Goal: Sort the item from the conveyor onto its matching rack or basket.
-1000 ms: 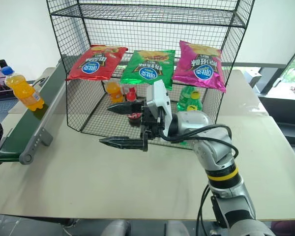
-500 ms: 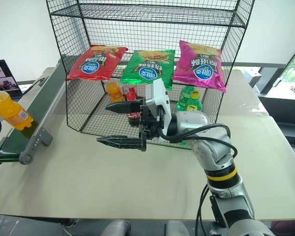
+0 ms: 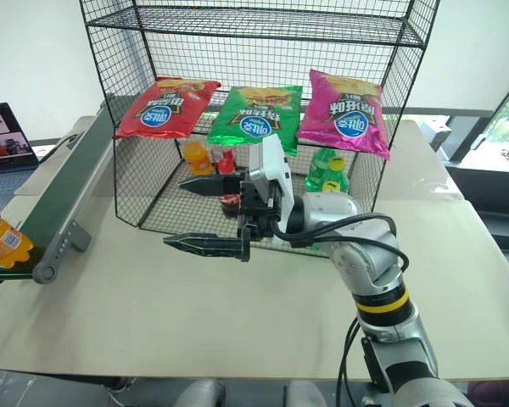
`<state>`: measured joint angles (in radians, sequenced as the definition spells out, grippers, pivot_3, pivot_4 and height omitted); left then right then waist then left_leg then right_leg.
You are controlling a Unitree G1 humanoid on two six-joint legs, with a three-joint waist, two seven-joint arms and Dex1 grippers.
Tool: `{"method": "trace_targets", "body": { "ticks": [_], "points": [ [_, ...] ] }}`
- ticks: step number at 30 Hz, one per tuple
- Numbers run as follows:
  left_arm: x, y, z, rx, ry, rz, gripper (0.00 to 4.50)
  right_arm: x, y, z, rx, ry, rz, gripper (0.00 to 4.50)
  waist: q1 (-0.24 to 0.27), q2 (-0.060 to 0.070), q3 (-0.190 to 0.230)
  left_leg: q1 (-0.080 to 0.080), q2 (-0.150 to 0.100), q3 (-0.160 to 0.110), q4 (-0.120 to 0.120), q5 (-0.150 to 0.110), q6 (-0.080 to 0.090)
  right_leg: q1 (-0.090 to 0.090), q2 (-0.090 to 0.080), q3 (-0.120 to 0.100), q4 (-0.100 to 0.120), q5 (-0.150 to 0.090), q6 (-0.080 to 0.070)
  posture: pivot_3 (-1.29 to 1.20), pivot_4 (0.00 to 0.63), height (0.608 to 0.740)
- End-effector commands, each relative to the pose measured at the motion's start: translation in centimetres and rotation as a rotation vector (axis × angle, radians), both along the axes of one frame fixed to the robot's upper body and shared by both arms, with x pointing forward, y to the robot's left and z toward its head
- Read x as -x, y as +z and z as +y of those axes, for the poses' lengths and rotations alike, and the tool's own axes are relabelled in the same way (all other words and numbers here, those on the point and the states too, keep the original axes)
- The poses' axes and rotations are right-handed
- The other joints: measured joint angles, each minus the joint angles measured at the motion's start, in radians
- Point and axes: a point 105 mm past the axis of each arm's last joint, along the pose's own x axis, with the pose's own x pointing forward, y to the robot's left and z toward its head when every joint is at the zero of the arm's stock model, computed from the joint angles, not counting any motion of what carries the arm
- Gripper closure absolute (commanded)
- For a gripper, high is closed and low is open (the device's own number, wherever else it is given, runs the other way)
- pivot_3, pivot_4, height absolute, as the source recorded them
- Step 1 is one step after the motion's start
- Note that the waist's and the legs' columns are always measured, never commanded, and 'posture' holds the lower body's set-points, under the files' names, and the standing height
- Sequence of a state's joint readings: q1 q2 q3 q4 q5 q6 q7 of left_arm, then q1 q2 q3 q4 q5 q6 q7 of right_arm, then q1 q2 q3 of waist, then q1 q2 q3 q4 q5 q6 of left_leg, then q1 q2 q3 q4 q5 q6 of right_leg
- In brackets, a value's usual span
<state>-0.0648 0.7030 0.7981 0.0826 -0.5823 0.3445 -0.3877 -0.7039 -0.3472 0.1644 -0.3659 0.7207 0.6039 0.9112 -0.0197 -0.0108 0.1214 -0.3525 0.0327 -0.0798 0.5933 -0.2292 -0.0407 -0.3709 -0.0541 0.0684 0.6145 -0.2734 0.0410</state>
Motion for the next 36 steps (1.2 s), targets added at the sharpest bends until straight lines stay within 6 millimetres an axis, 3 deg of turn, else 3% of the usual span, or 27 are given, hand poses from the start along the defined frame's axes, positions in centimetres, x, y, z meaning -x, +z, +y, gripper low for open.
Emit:
{"method": "trace_targets", "body": {
  "ticks": [1,7,16,21,28,31,36],
  "points": [
    [0.4,1.3,0.1,-0.029,-0.004,-0.035,1.94,0.7,1.3,-0.3,-0.025,0.006,-0.05,0.0,0.002,0.0,0.0,0.0,0.0,0.0,0.0,0.0,0.0,0.0,0.0,0.0,0.0,0.0,0.0,0.0,0.15,0.738],
    [0.9,2.2,-1.2,-0.045,-0.029,-0.049,1.94,0.5,1.3,-0.4,-0.025,-0.009,-0.045,0.0,0.002,0.001,0.001,0.0,0.0,0.0,0.0,0.0,0.0,0.0,0.0,0.0,0.0,0.0,0.0,0.0,0.15,0.738],
    [1.2,4.2,-11.1,-0.035,-0.3,-0.061,1.94,0.4,-1.4,-2.1,0.011,-0.127,0.008,0.0,0.007,-0.006,0.002,-0.001,-0.002,0.0,-0.001,0.0,0.0,0.0,-0.003,0.0,-0.002,0.0,0.0,0.0,0.15,0.738],
    [-1.9,3.1,-15.8,0.025,-0.404,-0.065,1.94,-0.7,-3.5,-2.3,0.027,-0.291,0.035,0.0,0.006,-0.004,0.002,0.0,-0.002,0.0,0.0,0.0,-0.001,0.001,-0.002,0.0,-0.001,0.0,0.0,0.0,0.15,0.738],
    [-7.3,0.9,-20.7,0.033,-0.498,-0.064,1.94,-2.7,-4.3,-2.0,0.029,-0.507,0.02,0.0,0.0,-0.004,0.002,-0.001,-0.001,0.0,-0.001,0.0,-0.001,0.001,0.0,0.0,-0.001,0.0,0.0,0.0,0.15,0.738],
    [-10.2,0.4,-21.5,0.017,-0.475,-0.087,1.94,-3.9,-4.5,-2.3,0.046,-0.609,0.008,0.0,0.004,-0.004,0.002,-0.001,-0.002,0.0,-0.001,0.0,-0.001,0.0,0.0,0.0,-0.002,0.0,0.0,0.0,0.15,0.738],
    [-13.0,0.6,-21.9,-0.02,-0.448,-0.138,1.94,-4.9,-4.9,-2.7,0.074,-0.678,-0.005,0.0,0.005,-0.005,0.002,-0.002,-0.002,0.0,0.0,0.001,0.0,0.0,0.0,0.0,-0.002,0.0,0.0,0.0,0.15,0.738]
  ]
}}
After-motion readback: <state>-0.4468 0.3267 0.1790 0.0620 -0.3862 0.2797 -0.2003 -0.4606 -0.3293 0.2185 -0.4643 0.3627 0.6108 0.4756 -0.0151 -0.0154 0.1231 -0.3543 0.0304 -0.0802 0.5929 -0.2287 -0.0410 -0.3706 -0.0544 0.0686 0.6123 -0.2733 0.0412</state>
